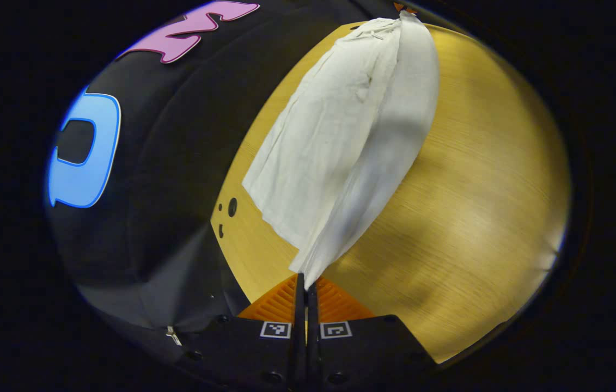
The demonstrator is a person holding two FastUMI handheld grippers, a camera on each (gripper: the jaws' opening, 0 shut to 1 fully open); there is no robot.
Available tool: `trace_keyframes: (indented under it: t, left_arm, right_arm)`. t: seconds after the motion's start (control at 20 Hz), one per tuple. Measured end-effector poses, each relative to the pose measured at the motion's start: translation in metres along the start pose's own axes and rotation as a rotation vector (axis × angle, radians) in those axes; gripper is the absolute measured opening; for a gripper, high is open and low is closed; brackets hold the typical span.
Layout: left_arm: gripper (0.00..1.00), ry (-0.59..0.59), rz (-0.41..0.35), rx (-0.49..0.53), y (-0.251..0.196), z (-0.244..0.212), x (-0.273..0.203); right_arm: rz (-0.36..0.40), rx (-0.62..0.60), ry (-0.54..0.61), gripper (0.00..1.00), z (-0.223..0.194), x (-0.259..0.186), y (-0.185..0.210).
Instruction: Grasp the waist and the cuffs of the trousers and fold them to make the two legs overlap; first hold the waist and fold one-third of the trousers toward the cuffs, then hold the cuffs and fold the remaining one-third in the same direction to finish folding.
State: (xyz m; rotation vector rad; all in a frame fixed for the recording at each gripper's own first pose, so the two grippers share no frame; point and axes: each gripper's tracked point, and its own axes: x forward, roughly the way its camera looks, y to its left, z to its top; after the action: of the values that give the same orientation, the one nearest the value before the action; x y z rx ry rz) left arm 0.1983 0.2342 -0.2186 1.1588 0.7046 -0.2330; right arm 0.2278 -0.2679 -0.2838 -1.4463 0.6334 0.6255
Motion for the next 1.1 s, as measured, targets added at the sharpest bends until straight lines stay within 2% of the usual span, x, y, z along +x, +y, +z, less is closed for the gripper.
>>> trace_keyframes:
  t: [0.25,0.55,0.75,0.8,0.85,0.9,0.95,1.0,1.1]
  left_arm:
    - [0.05,-0.033,0.057,-0.065,0.057,0.033,0.027]
    - [0.05,-0.044,0.072,-0.141,0.094,0.055,0.076]
    - [0.06,-0.043,0.102,-0.178,0.107,0.067,0.110]
    - [0.06,-0.039,0.093,-0.196,0.105,0.070,0.118]
    - [0.07,-0.032,0.063,-0.212,0.099,0.071,0.126]
    - [0.08,-0.034,0.051,-0.217,0.096,0.072,0.130]
    - [0.12,-0.036,0.050,-0.227,0.095,0.072,0.131]
    - [0.27,-0.042,0.053,-0.243,0.094,0.072,0.130]
    - [0.75,-0.049,0.073,-0.275,0.097,0.067,0.124]
  right_arm:
    - [-0.035,0.135,-0.002,0.05,0.017,0.036,-0.057]
    - [-0.040,0.282,0.005,0.05,0.026,0.092,-0.097]
    - [-0.015,0.387,0.023,0.05,0.034,0.123,-0.099]
    - [0.000,0.412,0.030,0.05,0.035,0.132,-0.096]
    - [0.020,0.437,0.045,0.10,0.035,0.141,-0.090]
    - [0.039,0.460,0.065,0.05,0.034,0.147,-0.086]
    - [0.064,0.490,0.086,0.10,0.032,0.152,-0.080]
    - [0.085,0.521,0.097,0.16,0.030,0.152,-0.075]
    - [0.098,0.580,0.113,0.51,0.027,0.148,-0.074]
